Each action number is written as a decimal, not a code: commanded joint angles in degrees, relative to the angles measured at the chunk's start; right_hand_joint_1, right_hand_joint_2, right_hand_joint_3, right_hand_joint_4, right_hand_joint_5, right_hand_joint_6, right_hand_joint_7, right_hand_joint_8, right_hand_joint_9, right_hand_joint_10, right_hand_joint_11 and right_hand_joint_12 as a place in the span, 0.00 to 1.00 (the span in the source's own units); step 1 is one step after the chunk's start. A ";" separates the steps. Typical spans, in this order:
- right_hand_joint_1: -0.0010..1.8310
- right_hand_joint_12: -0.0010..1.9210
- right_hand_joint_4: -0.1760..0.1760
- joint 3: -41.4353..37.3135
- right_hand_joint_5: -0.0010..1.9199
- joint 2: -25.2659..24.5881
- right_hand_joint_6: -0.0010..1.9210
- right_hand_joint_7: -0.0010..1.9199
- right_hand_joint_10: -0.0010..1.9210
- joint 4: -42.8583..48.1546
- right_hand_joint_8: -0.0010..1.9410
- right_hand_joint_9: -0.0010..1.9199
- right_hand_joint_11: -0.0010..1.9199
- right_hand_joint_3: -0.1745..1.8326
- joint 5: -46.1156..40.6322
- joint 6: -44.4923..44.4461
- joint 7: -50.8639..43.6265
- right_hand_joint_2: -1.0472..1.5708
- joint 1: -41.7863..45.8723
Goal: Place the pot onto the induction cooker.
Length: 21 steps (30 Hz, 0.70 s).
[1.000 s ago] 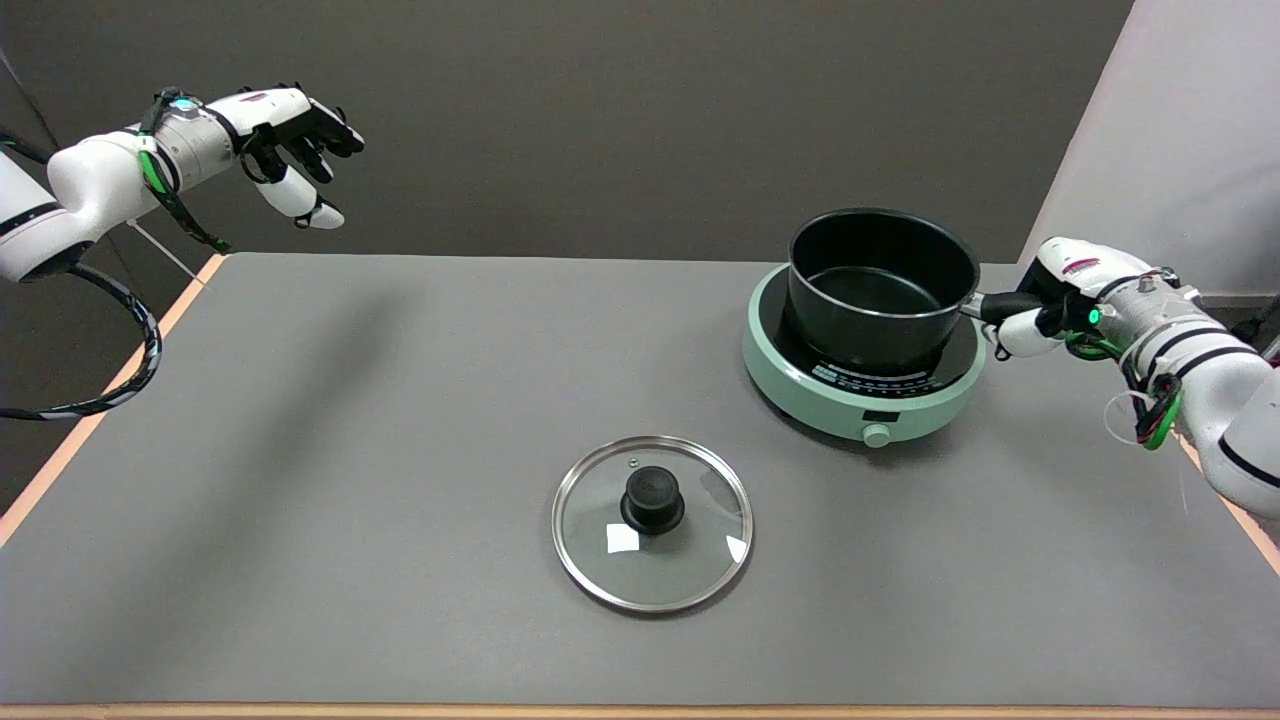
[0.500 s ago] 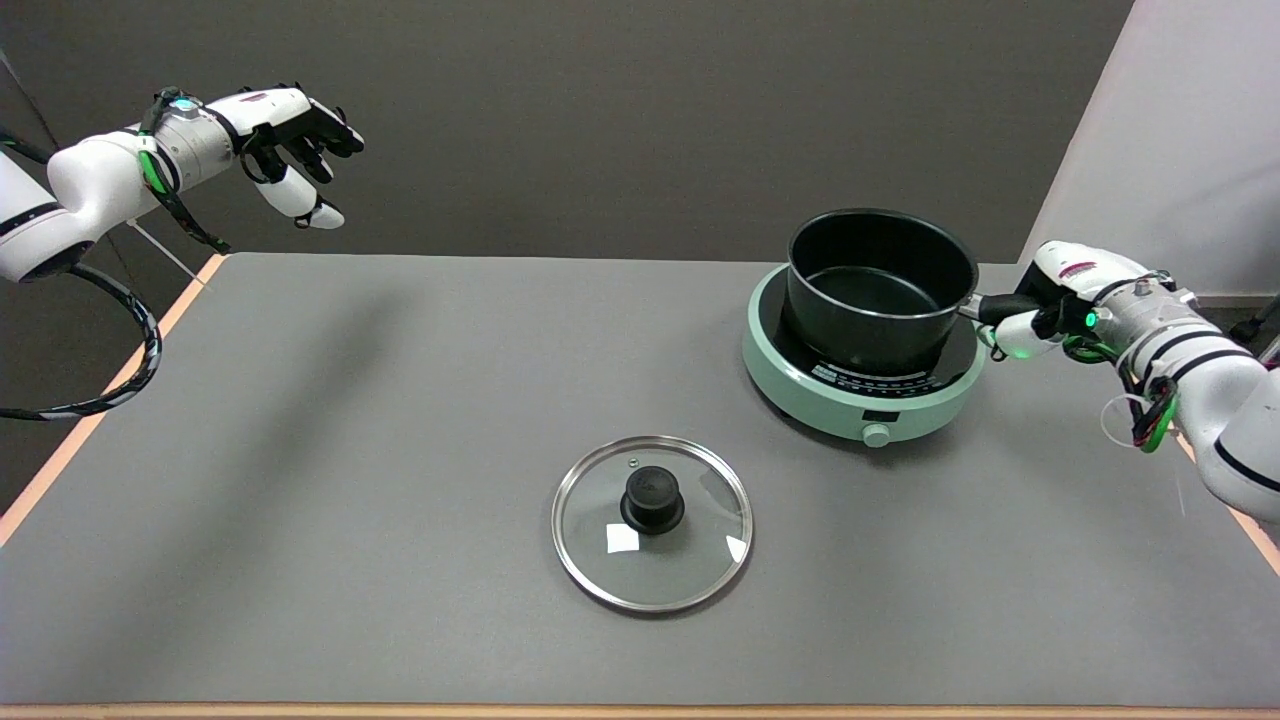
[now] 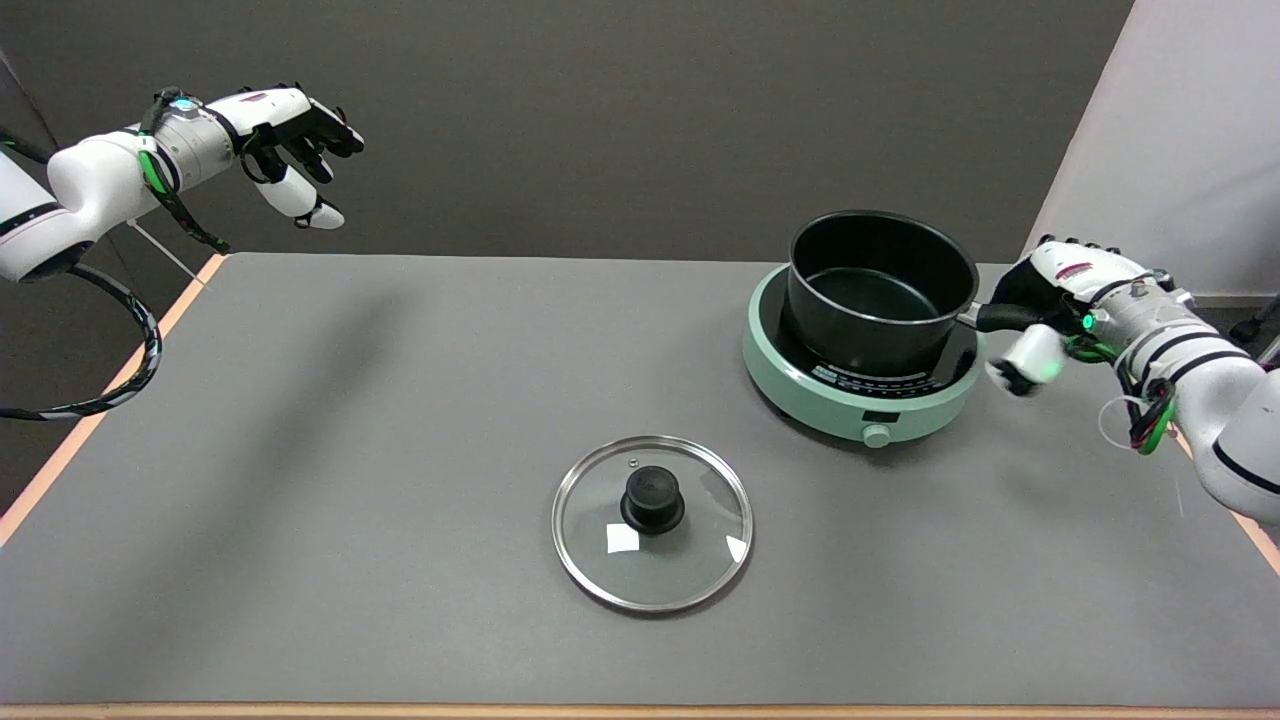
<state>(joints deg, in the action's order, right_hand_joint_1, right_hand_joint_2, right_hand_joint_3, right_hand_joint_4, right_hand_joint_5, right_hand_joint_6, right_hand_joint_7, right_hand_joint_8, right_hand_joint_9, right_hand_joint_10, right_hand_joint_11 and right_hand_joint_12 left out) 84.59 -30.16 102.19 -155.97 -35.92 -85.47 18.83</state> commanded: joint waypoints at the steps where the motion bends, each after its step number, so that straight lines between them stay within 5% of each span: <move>1: 0.74 0.14 0.00 0.06 0.14 -0.11 0.14 0.14 0.14 1.51 0.14 0.14 0.14 0.64 -1.62 -0.93 -5.22 0.00 0.27; 5: 0.77 0.12 0.00 -0.47 0.12 -0.24 0.12 0.12 0.12 2.19 0.12 0.12 0.12 0.67 -1.62 -1.64 -5.32 0.00 0.64; 15: 0.66 0.16 0.00 -6.22 0.16 -1.33 0.16 0.16 0.16 5.02 0.16 0.16 0.16 0.46 0.66 -2.11 -5.26 0.00 3.42; 21: 0.65 0.15 0.00 -12.91 0.15 -2.40 0.15 0.15 0.15 5.21 0.15 0.15 0.15 0.45 2.44 3.47 -1.02 0.02 6.56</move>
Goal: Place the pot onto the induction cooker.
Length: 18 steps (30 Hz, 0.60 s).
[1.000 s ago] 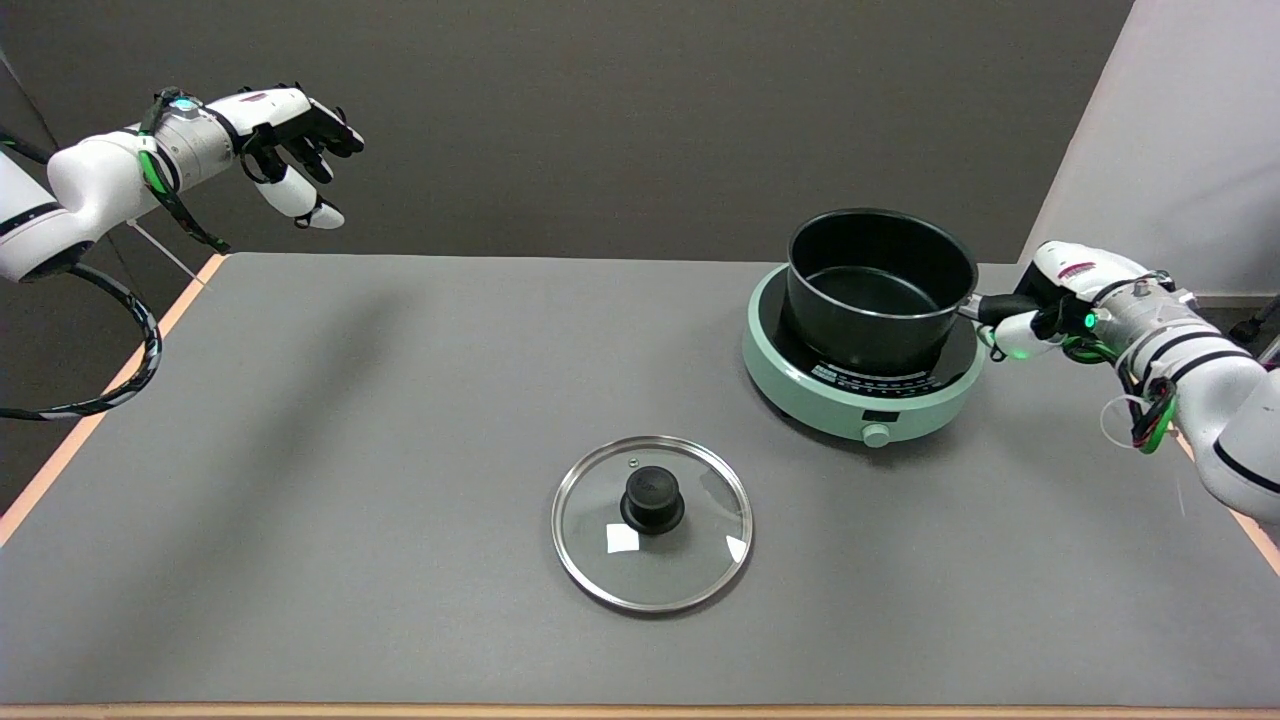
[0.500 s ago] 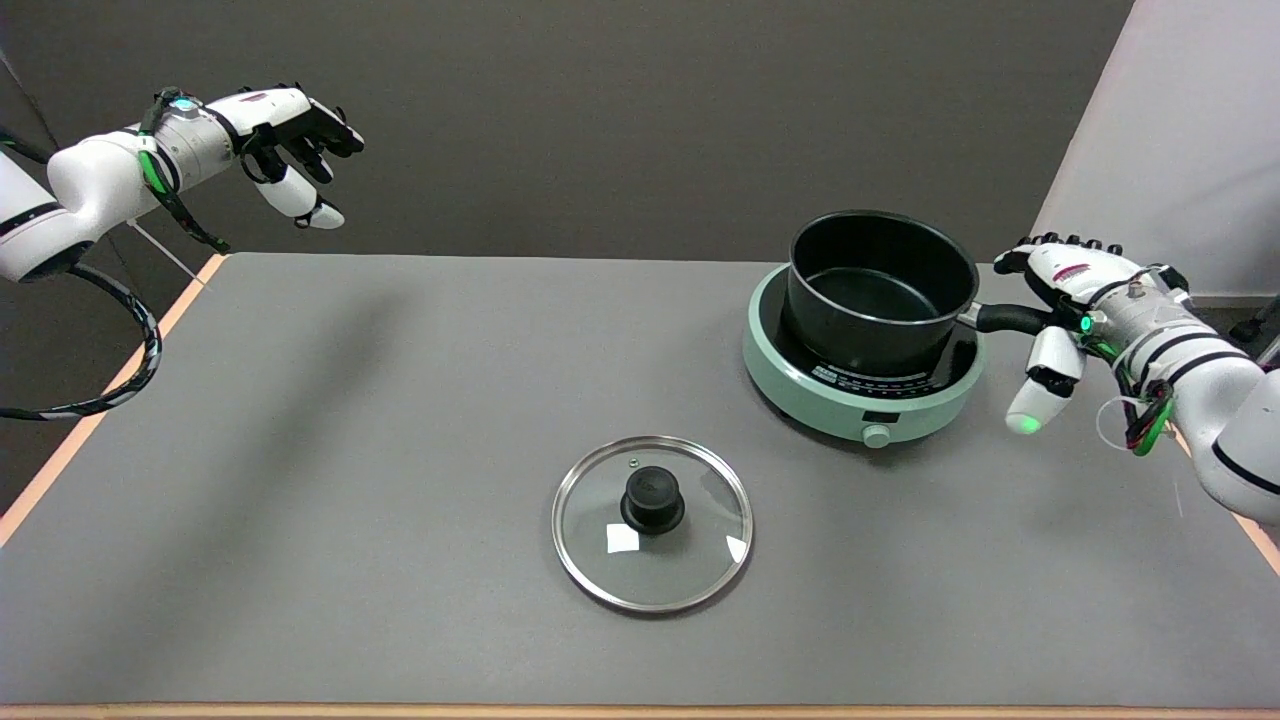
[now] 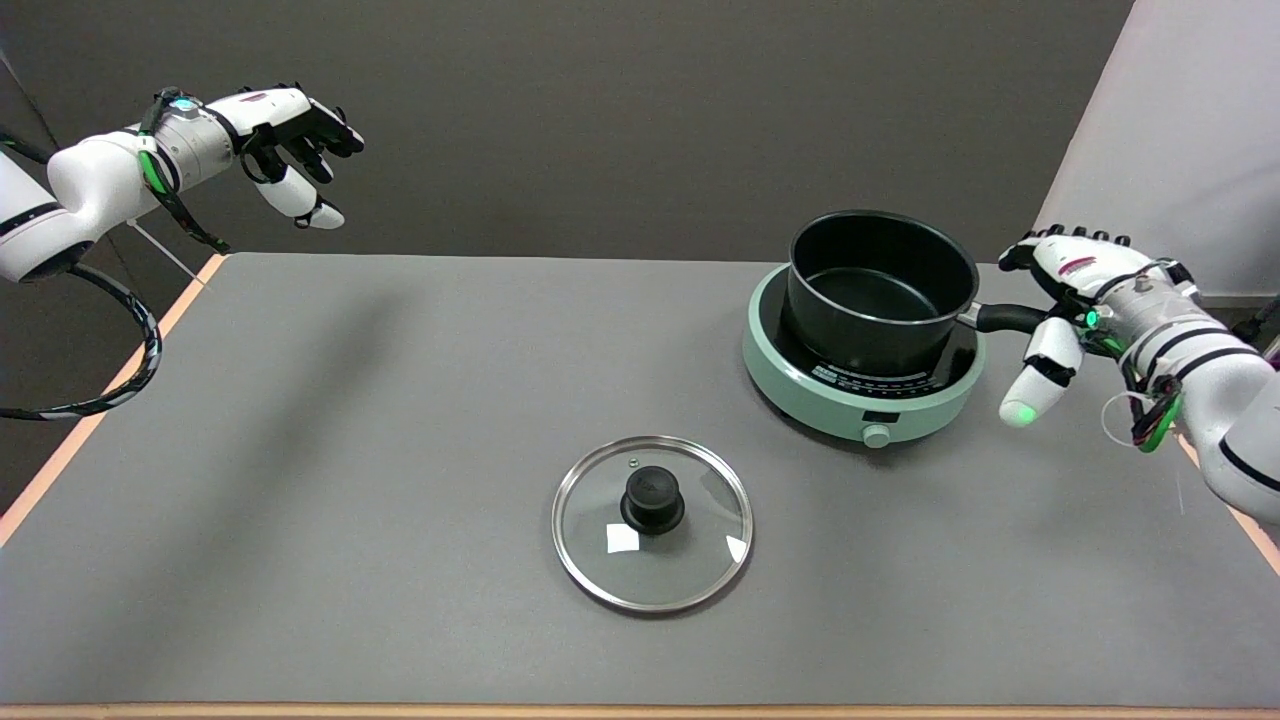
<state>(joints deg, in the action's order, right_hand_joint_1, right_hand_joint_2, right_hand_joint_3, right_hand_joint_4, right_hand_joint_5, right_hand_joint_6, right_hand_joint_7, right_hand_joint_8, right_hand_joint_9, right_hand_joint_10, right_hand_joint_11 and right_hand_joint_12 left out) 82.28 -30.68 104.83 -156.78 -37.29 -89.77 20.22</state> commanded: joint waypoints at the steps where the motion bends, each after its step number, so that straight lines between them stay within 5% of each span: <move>1: 0.64 0.15 0.00 -11.86 0.15 -2.06 0.15 0.15 0.15 2.58 0.15 0.15 0.15 0.44 3.67 5.87 3.78 0.02 5.55; 8: 0.63 0.14 0.00 -15.23 0.14 -2.27 0.14 0.14 0.14 2.16 0.14 0.14 0.14 0.40 14.63 8.70 12.61 0.06 6.20; 18: 0.64 0.12 0.00 -16.76 0.12 -1.76 0.12 0.12 0.12 2.18 0.12 0.12 0.12 0.43 42.40 11.10 42.85 0.07 5.20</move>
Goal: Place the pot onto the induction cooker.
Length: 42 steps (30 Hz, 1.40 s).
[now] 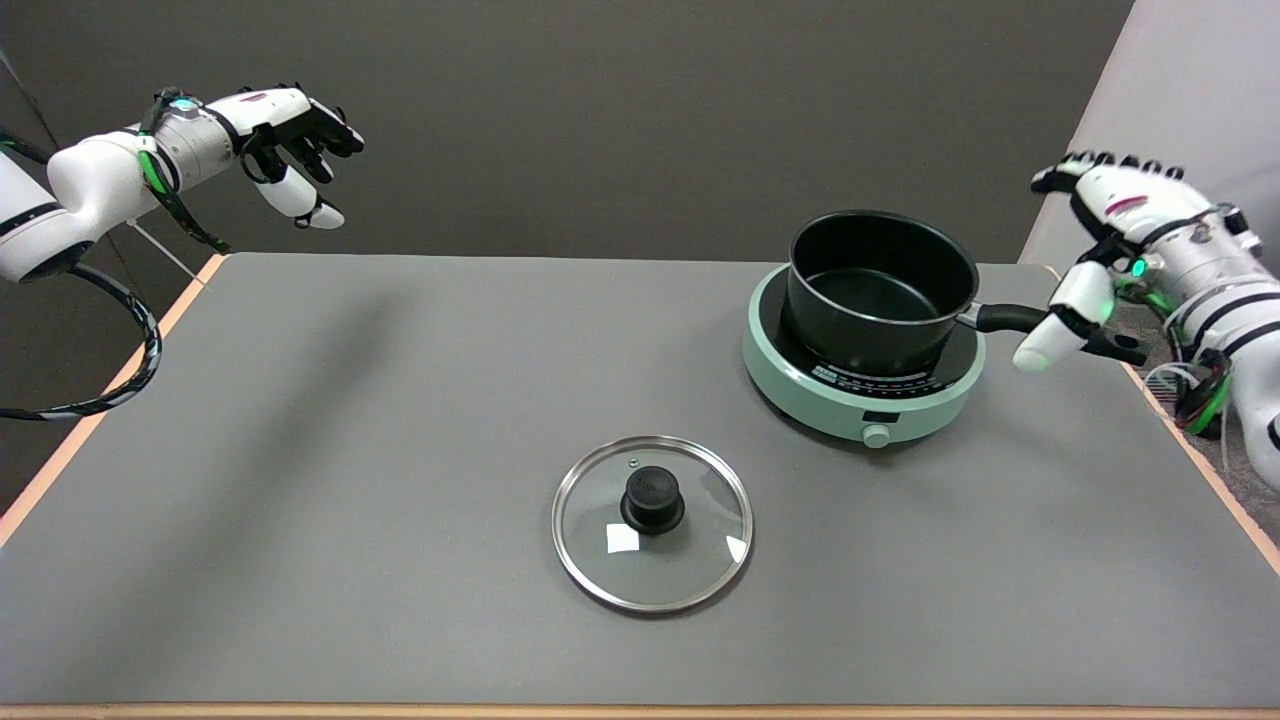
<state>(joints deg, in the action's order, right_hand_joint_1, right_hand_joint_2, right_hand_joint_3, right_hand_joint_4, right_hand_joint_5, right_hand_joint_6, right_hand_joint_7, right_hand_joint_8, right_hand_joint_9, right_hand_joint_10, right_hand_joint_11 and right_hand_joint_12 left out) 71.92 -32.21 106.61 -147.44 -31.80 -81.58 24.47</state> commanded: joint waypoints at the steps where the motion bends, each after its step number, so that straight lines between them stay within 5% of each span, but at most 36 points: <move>1: 0.64 0.12 0.00 -6.11 0.12 -0.18 0.12 0.12 0.12 0.47 0.12 0.12 0.12 0.45 36.16 5.21 37.17 0.07 0.90; 6: 0.66 0.11 0.00 -2.65 0.11 -0.02 0.11 0.11 0.11 0.28 0.11 0.11 0.11 0.46 55.30 -1.88 52.81 0.08 0.29; 17: 0.69 0.08 0.00 -3.48 0.08 -0.85 0.08 0.08 0.08 0.12 0.08 0.08 0.08 0.54 68.61 -7.80 65.14 0.09 2.48; 28: 0.68 0.07 0.00 -6.45 0.07 0.55 0.07 0.07 0.07 0.36 0.07 0.07 0.07 0.57 68.10 4.75 71.42 0.13 -1.05; 37: 0.67 0.07 0.04 -1.02 0.07 3.79 0.07 0.07 0.07 -0.18 0.07 0.07 0.07 0.59 53.93 17.27 71.57 0.17 -12.99; 38: 0.63 0.11 0.10 -0.79 0.08 3.92 0.08 0.08 0.09 -0.19 0.07 0.08 0.08 0.58 51.38 17.92 71.54 0.23 -13.61; 39: 0.37 0.33 0.40 -0.71 0.13 3.97 0.09 0.10 0.18 -0.17 0.08 0.09 0.09 0.57 49.35 18.11 71.44 0.59 -13.77; 42: 0.37 0.33 0.40 -0.12 0.13 3.97 0.09 0.11 0.18 -0.14 0.09 0.09 0.08 0.58 45.31 18.01 71.14 0.59 -13.95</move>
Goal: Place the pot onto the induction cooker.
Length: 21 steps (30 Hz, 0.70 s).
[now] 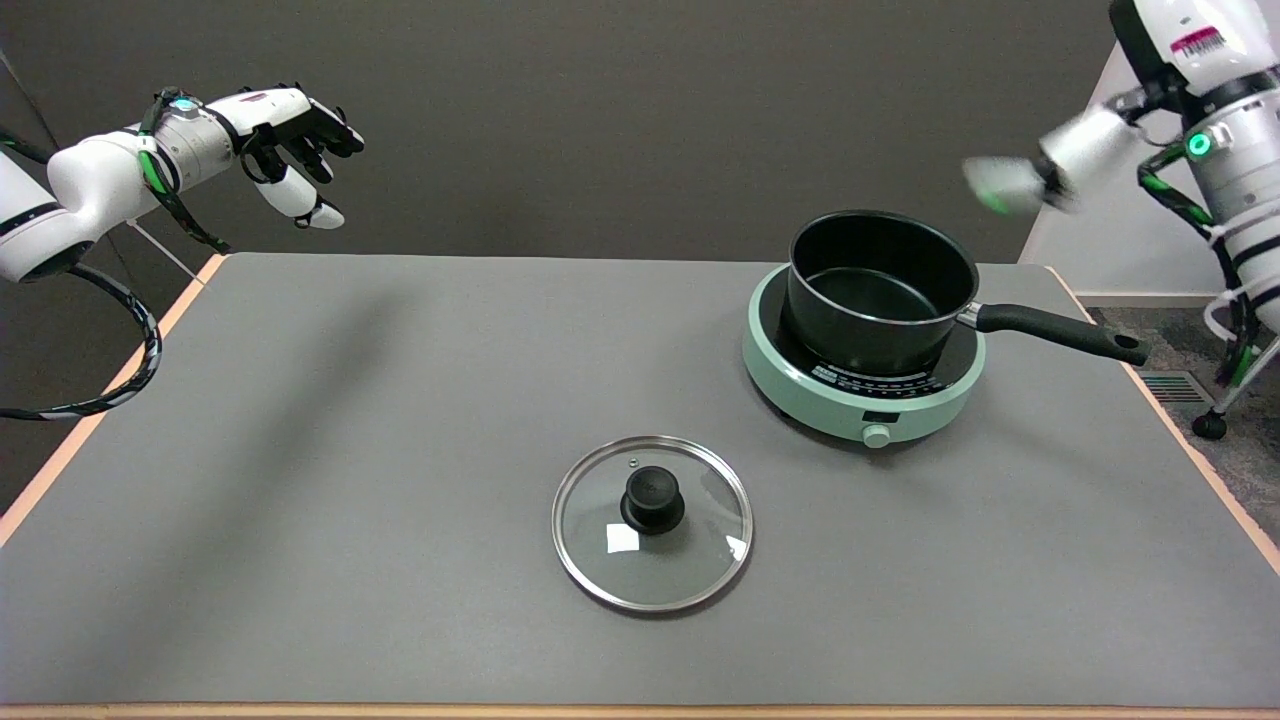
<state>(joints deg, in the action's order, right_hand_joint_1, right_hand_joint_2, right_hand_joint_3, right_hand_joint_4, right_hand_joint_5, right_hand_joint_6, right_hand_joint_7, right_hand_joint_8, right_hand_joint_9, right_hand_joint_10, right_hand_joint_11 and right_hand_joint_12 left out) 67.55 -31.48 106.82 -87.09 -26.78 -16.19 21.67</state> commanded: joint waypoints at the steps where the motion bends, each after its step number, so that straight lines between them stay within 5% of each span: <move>1: 0.37 0.33 0.39 4.38 0.13 3.24 0.09 0.11 0.18 -0.38 0.09 0.09 0.08 0.58 -15.29 13.17 5.40 0.59 -11.16; 13: 0.39 0.34 0.37 -0.84 0.14 3.24 0.09 0.13 0.18 -2.94 0.09 0.13 0.10 0.58 -18.03 22.33 1.98 0.60 -10.67; 17: 0.44 0.33 0.44 3.63 0.17 3.11 0.09 0.17 0.14 -1.19 0.09 0.19 0.14 0.58 -14.74 15.43 -2.55 0.60 -10.69; 21: 0.44 0.41 0.62 8.74 0.22 2.54 0.10 0.24 0.17 0.49 0.09 0.25 0.19 0.60 0.47 3.02 -1.01 0.61 -8.48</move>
<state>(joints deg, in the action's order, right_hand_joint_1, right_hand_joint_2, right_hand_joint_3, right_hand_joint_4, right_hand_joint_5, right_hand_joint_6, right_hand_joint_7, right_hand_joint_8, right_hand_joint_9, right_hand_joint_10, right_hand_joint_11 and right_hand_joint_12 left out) 68.65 -28.90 105.44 -100.89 -11.37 -14.02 12.78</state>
